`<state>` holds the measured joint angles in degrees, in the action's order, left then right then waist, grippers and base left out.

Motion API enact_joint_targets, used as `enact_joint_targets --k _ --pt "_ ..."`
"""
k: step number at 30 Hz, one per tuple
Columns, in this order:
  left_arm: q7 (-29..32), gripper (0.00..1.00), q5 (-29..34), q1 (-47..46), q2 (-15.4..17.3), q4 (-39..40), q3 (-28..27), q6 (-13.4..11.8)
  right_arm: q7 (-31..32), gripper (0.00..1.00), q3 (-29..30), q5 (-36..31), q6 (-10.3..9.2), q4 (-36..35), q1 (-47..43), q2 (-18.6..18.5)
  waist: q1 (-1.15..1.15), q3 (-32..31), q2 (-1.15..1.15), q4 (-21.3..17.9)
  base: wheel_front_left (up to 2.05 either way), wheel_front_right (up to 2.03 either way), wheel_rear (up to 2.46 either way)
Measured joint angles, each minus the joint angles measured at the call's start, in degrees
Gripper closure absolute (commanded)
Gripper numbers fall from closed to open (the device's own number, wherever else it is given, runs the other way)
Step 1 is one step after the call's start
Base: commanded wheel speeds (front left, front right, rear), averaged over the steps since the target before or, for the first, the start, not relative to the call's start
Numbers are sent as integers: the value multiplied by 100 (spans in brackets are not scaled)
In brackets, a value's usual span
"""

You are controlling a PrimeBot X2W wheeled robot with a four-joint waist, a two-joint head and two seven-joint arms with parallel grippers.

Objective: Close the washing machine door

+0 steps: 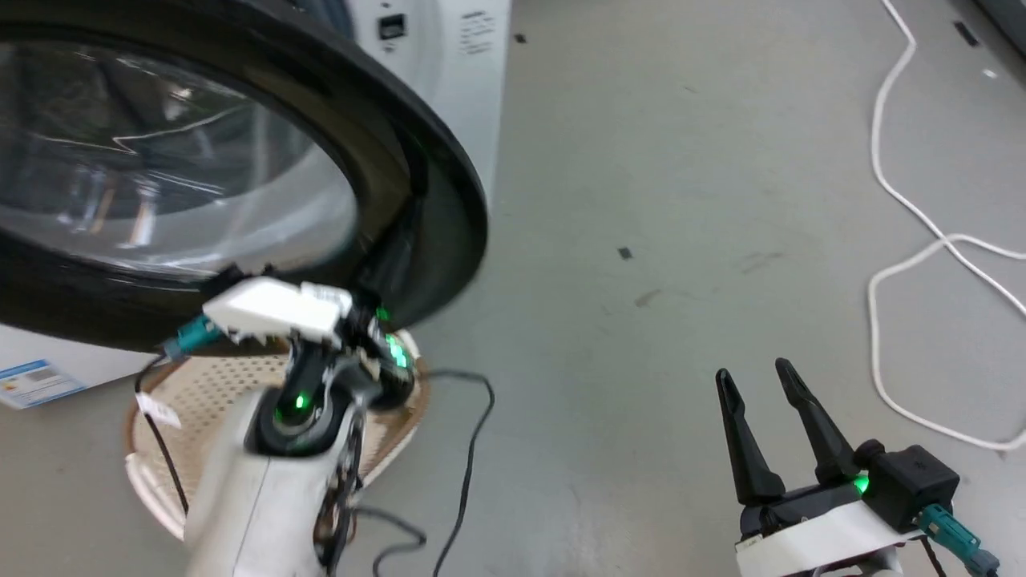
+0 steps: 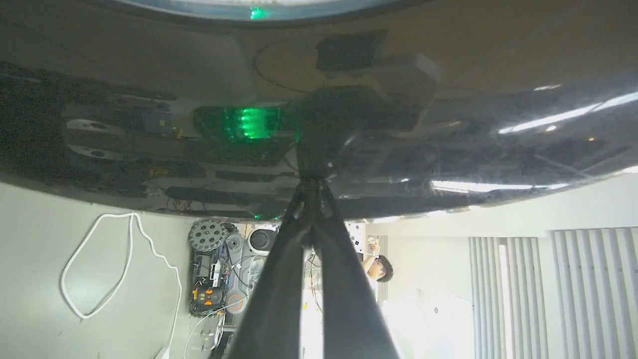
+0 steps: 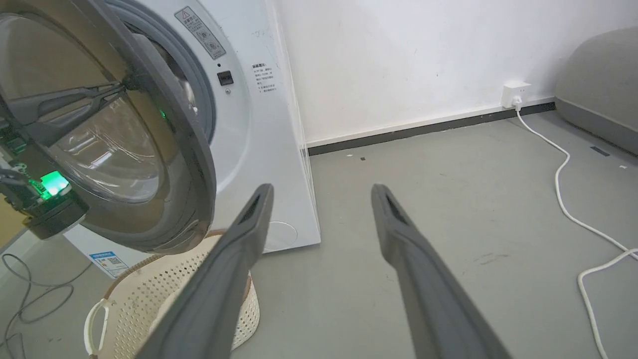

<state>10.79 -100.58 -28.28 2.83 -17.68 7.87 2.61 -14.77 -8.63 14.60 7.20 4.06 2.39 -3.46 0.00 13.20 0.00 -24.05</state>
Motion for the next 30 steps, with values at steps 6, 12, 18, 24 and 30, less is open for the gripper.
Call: enact_joint_targets --k 6,12,18,24,30 --pt "-312 100 10 -519 -7 -613 26 192 1 0 31 7 0 0 8 15 0 68 0 -108 0 0 0" --pt "-245 100 210 -481 25 -924 215 367 1 0 88 3 0 0 5 31 0 -65 0 120 0 0 0" --pt "101 100 905 221 347 -667 881 447 1 0 129 -21 0 9 -34 13 0 -346 0 477 0 0 0" --pt "142 100 2477 1065 1351 8 1927 461 0 0 137 -19 0 43 -151 -104 0 -688 0 923 0 0 0" --pt "-956 100 3985 1370 2137 299 2102 388 0 0 135 -14 0 53 -281 -193 0 -1025 0 1390 0 0 0"
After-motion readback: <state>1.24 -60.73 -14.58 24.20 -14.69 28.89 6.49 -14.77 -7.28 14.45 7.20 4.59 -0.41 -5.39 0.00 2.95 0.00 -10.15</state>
